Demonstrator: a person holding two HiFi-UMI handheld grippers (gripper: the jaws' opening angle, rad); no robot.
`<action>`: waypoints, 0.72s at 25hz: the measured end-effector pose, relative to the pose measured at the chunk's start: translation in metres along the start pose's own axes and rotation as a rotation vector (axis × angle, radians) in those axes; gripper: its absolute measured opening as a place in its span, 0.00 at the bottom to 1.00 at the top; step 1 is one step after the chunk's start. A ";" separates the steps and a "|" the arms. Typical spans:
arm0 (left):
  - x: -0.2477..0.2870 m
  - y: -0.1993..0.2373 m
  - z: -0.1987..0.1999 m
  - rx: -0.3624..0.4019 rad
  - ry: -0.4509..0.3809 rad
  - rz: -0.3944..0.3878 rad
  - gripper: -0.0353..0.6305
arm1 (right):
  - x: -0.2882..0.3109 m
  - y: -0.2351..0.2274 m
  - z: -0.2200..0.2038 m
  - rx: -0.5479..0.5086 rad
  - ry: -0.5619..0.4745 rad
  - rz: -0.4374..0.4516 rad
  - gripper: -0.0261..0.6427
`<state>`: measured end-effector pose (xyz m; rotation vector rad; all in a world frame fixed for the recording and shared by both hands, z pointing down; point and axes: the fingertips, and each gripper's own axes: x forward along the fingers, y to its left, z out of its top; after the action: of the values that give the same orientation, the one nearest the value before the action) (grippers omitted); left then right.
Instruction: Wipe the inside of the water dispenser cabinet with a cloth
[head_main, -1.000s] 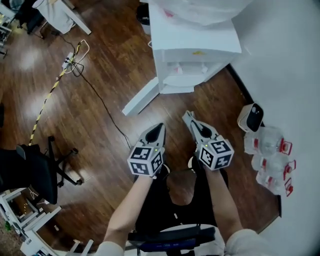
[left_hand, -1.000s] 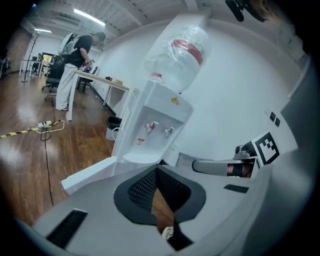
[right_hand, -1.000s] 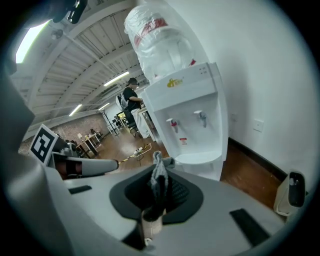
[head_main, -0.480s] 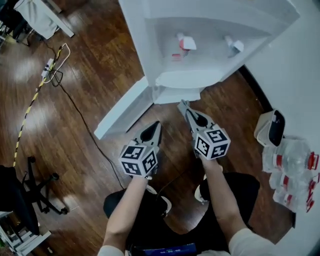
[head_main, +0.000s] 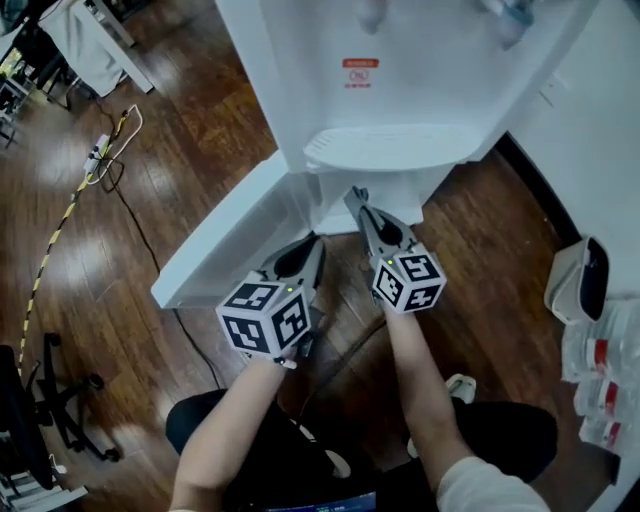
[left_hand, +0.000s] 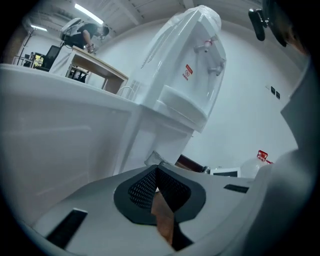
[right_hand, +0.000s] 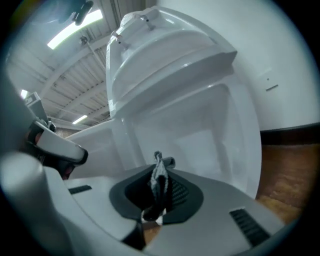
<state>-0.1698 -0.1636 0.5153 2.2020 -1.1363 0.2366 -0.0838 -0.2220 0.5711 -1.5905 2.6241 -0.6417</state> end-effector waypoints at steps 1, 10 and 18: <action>0.003 0.002 0.006 -0.023 -0.021 0.005 0.03 | 0.004 -0.002 0.002 0.015 -0.034 0.005 0.09; -0.007 -0.017 0.028 -0.008 -0.058 0.093 0.03 | 0.023 0.023 0.038 0.018 -0.180 0.166 0.09; -0.020 -0.022 0.030 0.009 -0.028 0.113 0.03 | 0.051 0.031 0.068 0.172 -0.319 0.276 0.09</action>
<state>-0.1688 -0.1601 0.4731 2.1575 -1.2785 0.2598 -0.1203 -0.2759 0.5079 -1.1472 2.4145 -0.5293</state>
